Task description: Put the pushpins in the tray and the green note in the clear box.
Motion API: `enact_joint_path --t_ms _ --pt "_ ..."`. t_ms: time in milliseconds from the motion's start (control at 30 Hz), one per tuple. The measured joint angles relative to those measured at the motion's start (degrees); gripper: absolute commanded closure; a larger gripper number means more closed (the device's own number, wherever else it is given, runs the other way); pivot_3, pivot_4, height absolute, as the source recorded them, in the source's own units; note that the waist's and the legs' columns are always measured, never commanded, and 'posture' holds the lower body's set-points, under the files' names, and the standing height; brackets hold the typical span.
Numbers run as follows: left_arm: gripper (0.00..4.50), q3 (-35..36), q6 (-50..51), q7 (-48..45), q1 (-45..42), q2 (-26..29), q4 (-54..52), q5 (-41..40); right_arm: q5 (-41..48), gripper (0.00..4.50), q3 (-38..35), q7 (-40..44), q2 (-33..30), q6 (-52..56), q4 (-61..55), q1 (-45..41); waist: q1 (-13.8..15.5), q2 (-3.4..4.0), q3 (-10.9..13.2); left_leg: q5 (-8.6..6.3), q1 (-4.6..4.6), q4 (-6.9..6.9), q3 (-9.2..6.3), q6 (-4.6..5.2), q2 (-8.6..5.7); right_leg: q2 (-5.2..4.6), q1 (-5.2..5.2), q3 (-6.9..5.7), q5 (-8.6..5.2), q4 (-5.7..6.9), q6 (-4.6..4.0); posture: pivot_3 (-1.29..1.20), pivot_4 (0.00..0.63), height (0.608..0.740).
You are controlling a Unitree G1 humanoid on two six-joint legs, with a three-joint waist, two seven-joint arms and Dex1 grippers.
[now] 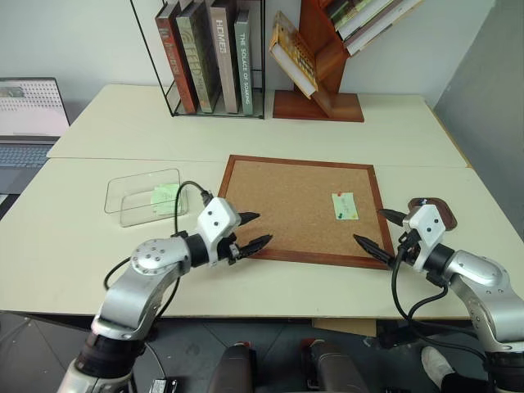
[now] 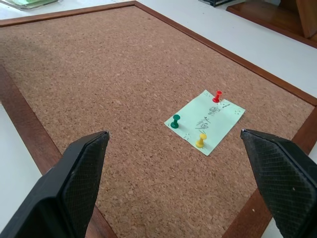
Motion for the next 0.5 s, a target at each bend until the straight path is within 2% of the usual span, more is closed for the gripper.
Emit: enact_joint_path --t_ms 367,500 --pt "4.29 -7.53 -5.12 0.58 -10.8 -8.75 16.78 6.25 -0.39 0.0 2.47 -0.56 2.02 0.53 -0.58 -2.26 -0.06 0.0 0.0 0.0 0.02 0.0 0.0 0.0 0.01 0.28 0.03 0.04 0.11 -0.01 0.18 0.0 0.15 0.74" --pt "4.45 -8.28 -8.46 0.34 -13.55 -12.25 24.3 7.51 -0.37 0.0 3.43 -1.79 3.67 2.34 -0.6 -4.42 -0.08 0.0 0.0 0.0 0.02 -0.01 -0.01 0.0 0.02 0.3 0.03 0.05 0.11 -0.01 0.19 0.0 0.15 0.74"
